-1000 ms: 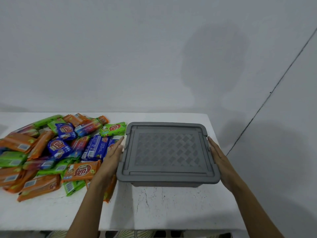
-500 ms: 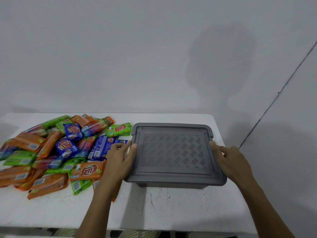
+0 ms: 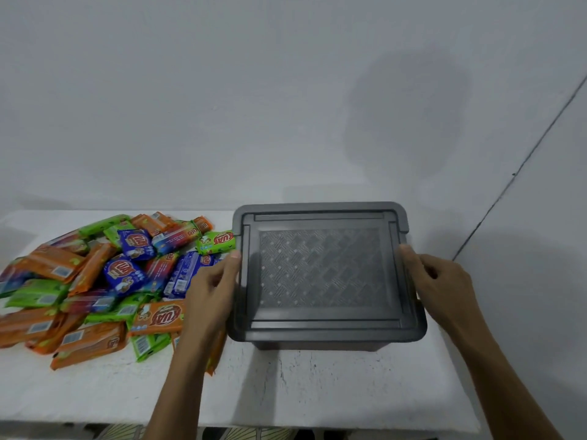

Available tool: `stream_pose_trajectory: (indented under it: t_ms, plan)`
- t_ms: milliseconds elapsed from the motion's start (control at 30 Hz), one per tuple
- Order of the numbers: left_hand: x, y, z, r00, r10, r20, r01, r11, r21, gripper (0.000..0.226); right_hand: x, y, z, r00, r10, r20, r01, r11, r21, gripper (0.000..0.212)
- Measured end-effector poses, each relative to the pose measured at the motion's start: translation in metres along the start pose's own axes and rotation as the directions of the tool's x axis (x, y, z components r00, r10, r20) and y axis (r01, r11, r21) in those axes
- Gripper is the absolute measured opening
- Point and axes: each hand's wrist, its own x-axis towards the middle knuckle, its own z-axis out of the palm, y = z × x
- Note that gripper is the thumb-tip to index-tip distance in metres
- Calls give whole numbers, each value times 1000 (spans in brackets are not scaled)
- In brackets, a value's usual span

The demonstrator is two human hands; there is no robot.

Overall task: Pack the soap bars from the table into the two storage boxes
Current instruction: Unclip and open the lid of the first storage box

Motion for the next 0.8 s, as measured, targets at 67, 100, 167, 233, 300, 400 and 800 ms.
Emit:
stream_pose_trajectory:
  t_ms: [67, 100, 167, 233, 300, 400, 800]
  plan:
    - [-7, 15, -6, 998, -24, -61, 17, 993, -121, 55, -1, -11, -9, 1000, 29, -11, -26, 981, 193, 60]
    - [-9, 22, -10, 996, -54, -66, 41, 982, -183, 52, -2, -17, -13, 999, 50, -6, -46, 955, 293, 61]
    - [-9, 32, -21, 993, -119, -9, 110, 942, -317, 52, -1, -27, -23, 997, 77, 10, -74, 898, 435, 57]
    - [-7, 40, -30, 985, -157, 65, 169, 874, -456, 51, 2, -35, -31, 994, 104, 41, -110, 845, 524, 50]
    - [-2, 44, -35, 982, -147, 122, 190, 822, -537, 55, 10, -36, -36, 982, 148, 118, -189, 762, 619, 52]
    - [12, 45, -33, 975, -151, 166, 220, 784, -580, 60, 25, -34, -39, 956, 159, 247, -291, 625, 724, 57]
    - [89, 38, -15, 976, 110, 189, -87, 988, -128, 39, 106, -21, -13, 965, -107, 239, -3, 908, 420, 43]
